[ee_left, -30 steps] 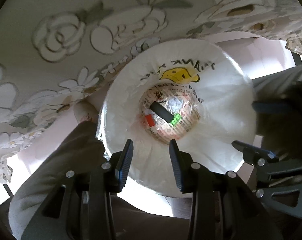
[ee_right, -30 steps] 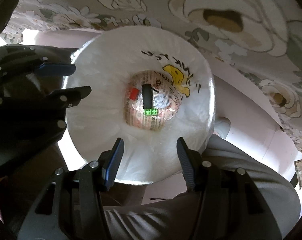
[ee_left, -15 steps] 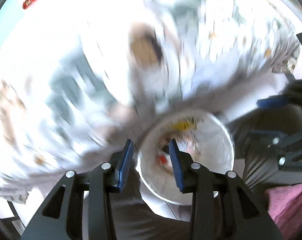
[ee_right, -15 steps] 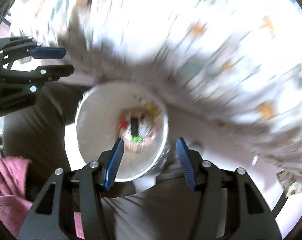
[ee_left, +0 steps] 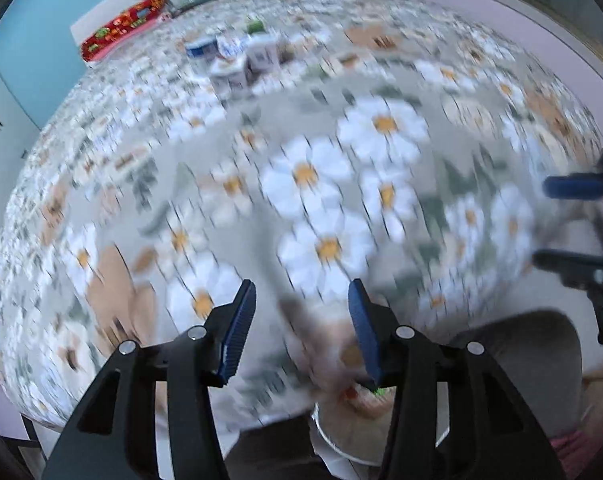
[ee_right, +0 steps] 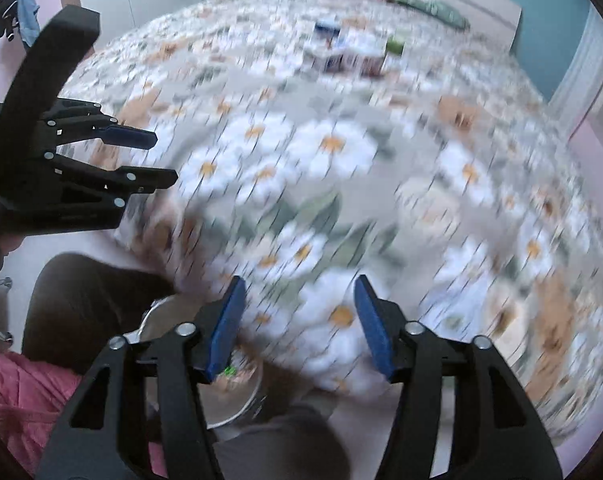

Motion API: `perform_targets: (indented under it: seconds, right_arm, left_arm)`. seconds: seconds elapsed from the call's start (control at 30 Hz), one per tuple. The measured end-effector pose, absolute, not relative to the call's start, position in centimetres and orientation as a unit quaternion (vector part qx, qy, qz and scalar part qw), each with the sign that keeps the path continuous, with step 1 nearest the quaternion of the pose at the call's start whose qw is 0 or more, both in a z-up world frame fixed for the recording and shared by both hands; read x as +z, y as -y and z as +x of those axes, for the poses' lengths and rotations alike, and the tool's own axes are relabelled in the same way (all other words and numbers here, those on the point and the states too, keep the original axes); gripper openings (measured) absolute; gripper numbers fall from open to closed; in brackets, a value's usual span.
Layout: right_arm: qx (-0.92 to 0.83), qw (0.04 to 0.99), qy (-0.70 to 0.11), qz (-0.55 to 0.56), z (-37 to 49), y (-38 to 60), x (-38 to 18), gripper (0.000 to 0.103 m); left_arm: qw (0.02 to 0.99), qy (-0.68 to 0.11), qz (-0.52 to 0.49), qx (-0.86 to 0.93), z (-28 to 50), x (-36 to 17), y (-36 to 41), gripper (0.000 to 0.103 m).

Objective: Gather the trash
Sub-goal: 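Move both tools back to the items on the bed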

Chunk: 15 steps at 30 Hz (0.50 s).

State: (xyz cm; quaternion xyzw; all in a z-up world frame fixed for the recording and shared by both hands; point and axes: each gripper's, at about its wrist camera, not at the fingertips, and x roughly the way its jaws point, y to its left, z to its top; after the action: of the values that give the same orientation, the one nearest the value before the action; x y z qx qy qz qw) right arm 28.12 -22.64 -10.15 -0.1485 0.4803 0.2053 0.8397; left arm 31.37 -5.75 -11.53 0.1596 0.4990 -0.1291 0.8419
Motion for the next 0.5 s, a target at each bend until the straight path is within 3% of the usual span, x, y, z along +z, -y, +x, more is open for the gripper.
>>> perform_targets:
  seconds: [0.5]
  right_arm:
    - [0.203,0.858,-0.436,-0.182,41.8,22.6,-8.6,0.067]
  left_arm:
    - [0.867,-0.468,0.145,-0.085,42.2,-9.5,6.3,0.069]
